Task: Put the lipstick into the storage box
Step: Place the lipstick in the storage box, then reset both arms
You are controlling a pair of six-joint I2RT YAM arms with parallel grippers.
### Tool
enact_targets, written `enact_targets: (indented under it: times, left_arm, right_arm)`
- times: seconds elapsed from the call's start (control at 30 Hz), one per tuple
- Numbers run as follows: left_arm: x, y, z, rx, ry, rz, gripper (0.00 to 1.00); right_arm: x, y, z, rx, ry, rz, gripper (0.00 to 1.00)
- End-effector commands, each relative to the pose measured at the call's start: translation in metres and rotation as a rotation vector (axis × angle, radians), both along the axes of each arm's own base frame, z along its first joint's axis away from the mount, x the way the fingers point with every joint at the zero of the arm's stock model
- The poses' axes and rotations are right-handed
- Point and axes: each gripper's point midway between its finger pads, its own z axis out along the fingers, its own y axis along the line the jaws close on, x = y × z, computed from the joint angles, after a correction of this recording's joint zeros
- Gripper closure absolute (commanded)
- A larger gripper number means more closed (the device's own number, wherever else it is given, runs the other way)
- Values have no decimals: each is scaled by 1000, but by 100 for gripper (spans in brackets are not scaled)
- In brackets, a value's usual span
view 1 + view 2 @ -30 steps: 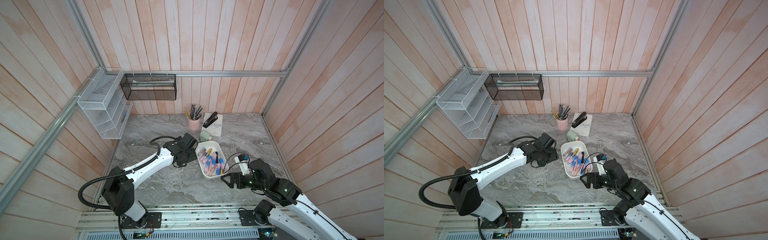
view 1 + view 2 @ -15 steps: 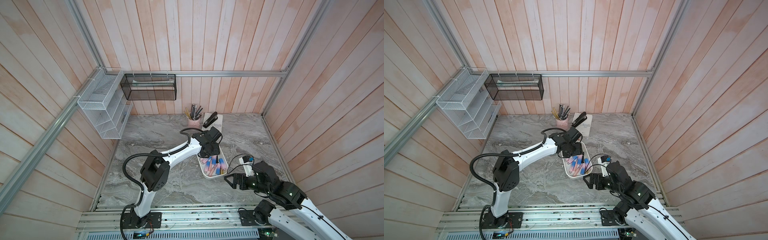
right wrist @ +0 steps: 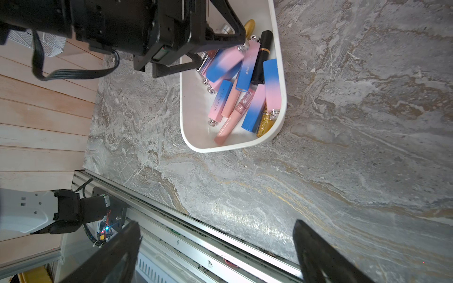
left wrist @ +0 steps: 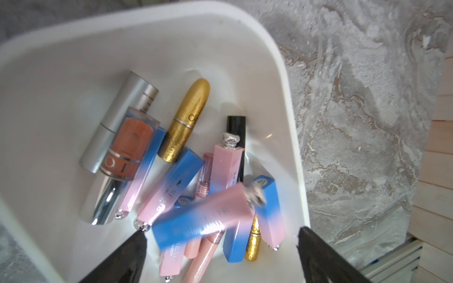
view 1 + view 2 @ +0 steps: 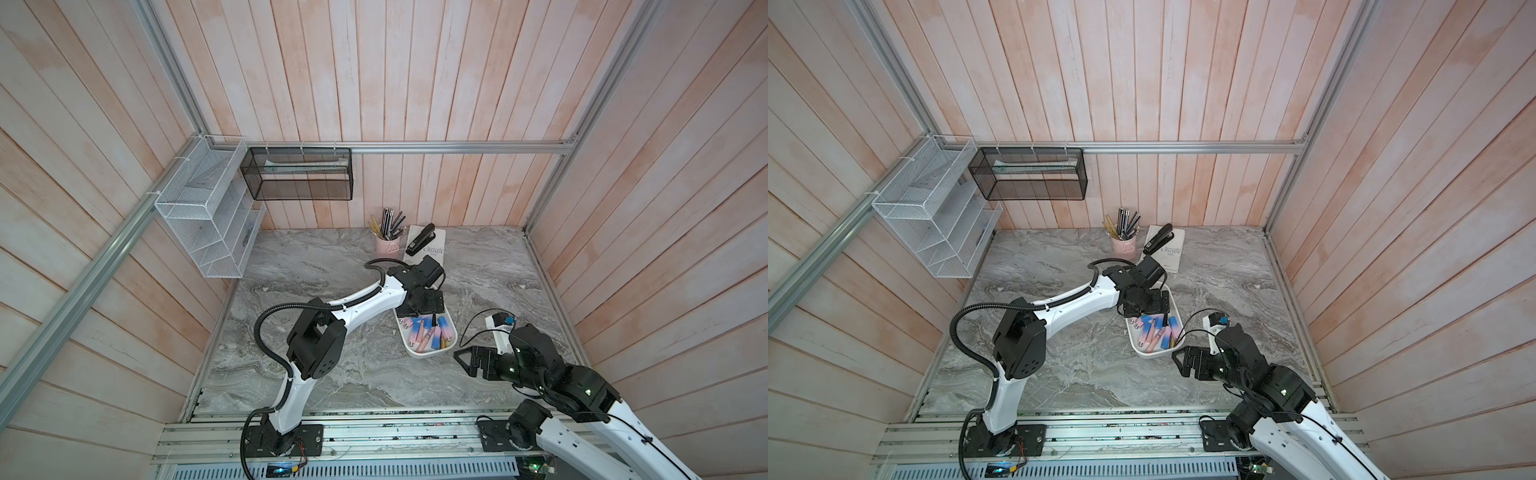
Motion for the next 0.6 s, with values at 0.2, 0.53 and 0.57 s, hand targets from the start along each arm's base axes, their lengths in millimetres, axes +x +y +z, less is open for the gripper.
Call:
enact_targets:
  times: [0.2,0.53,0.57]
  left_arm:
    - [15,112,100,40,-242,118,0]
    - [44,398,91,143,-752,701,0]
    - [47,408,96,204,-839,678,0]
  right_arm:
    - [36,19,6,-67,-78,29,2]
    - [168,-46,-4,-383,-277,-305,2]
    - [182,-58,-1,-403,-326,-326,2]
